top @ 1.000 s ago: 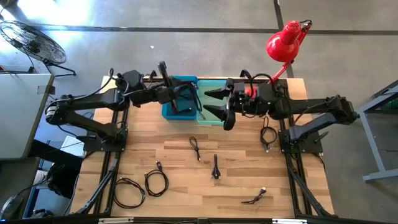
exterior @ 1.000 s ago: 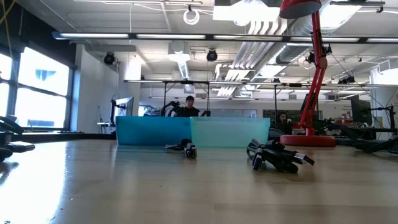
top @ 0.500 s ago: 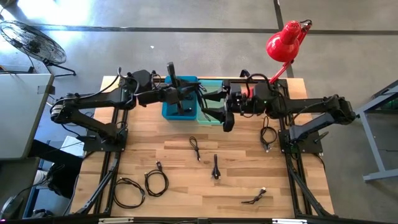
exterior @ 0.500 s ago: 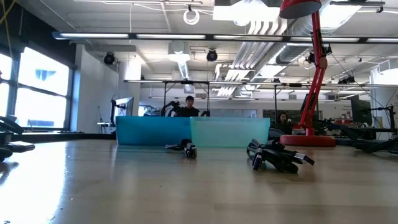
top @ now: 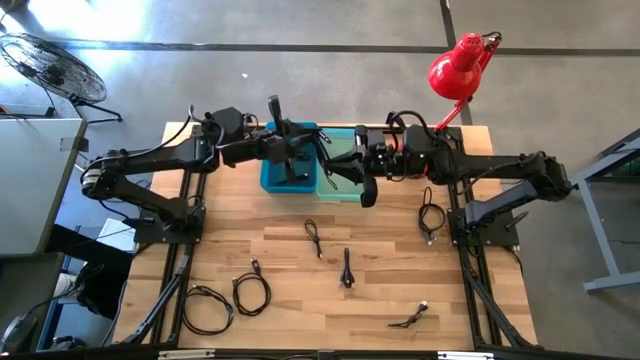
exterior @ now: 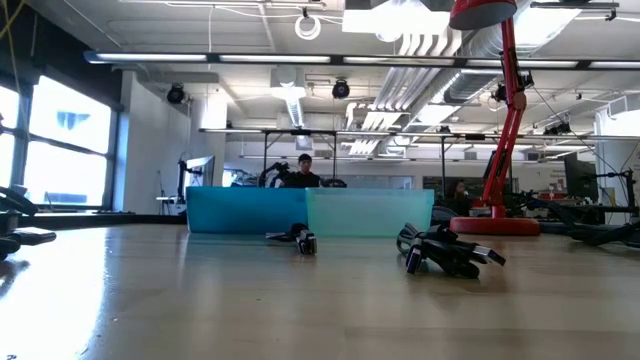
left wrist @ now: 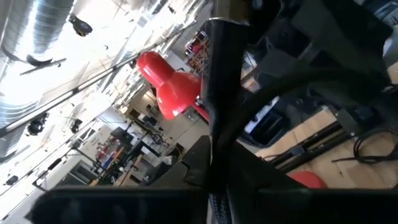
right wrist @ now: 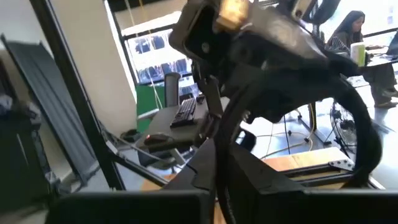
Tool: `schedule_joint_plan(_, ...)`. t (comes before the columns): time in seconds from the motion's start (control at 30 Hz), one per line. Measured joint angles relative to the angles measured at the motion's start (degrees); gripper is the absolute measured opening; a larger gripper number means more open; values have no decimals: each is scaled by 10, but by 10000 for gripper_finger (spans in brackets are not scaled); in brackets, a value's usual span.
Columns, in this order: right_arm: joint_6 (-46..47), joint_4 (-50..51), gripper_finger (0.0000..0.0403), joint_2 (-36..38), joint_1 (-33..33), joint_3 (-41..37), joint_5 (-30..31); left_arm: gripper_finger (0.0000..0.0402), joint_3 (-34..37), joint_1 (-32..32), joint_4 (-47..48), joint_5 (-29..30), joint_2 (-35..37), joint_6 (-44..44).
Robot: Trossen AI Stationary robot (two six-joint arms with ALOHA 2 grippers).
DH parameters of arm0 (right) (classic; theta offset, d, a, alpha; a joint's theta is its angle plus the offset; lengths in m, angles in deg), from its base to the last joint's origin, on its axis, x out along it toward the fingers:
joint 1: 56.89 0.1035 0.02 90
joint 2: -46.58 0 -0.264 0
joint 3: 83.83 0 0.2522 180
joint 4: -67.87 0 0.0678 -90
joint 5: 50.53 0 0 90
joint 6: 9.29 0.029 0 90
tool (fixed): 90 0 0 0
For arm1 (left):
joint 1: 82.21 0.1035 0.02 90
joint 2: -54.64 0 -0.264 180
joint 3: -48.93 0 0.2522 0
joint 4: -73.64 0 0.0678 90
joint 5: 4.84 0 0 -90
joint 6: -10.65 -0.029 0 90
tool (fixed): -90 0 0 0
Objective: Pick & Place USB Port
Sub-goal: Put the black USB cable into the green bin
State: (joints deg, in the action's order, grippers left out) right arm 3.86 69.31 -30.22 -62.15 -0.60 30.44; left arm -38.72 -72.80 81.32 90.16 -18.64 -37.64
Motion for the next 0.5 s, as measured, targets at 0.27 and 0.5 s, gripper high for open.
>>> schedule_joint_plan(0.27, -12, 22, 9, 0, 0, 1, 2, 94, 0, -1, 4, 16, 20, -5)
schedule_joint_plan(0.5, -20, 59, 5, 21, 0, 2, 24, 113, 2, -1, 46, 0, 90, -19)
